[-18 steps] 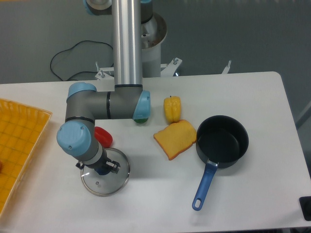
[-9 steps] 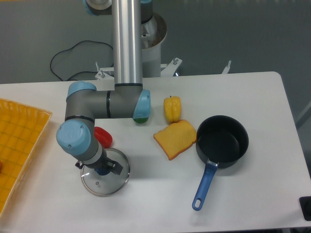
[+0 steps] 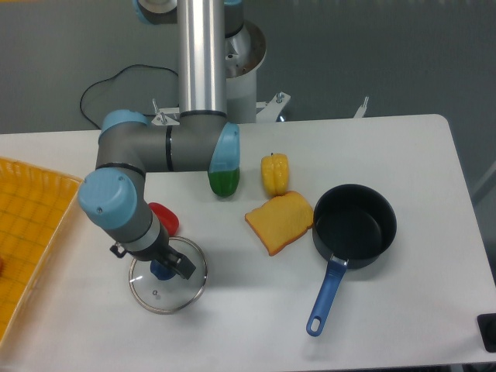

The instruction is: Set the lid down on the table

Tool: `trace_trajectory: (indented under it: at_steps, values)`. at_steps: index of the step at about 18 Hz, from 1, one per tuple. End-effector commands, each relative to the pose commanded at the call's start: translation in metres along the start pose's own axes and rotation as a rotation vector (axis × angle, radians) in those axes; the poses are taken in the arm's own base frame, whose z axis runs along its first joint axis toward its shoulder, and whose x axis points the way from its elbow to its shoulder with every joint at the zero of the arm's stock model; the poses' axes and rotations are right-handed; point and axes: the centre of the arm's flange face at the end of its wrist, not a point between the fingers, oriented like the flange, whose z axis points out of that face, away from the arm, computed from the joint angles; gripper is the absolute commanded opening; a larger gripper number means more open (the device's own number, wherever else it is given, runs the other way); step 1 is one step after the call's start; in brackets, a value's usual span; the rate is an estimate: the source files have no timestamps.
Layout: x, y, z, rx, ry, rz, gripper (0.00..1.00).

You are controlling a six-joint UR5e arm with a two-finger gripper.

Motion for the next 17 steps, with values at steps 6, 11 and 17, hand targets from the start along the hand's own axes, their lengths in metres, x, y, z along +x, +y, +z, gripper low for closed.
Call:
trace_trajectory:
  at_steps: [6, 11, 17]
  values:
    - [-0.013, 0.029, -0.032, -0.017, -0.018, 0.168, 1.00]
    - [-0.029, 0.057, -0.051, -0.036, 0.006, 0.250, 1.00]
    - [-0.030, 0.071, -0.065, -0.021, 0.009, 0.269, 1.00]
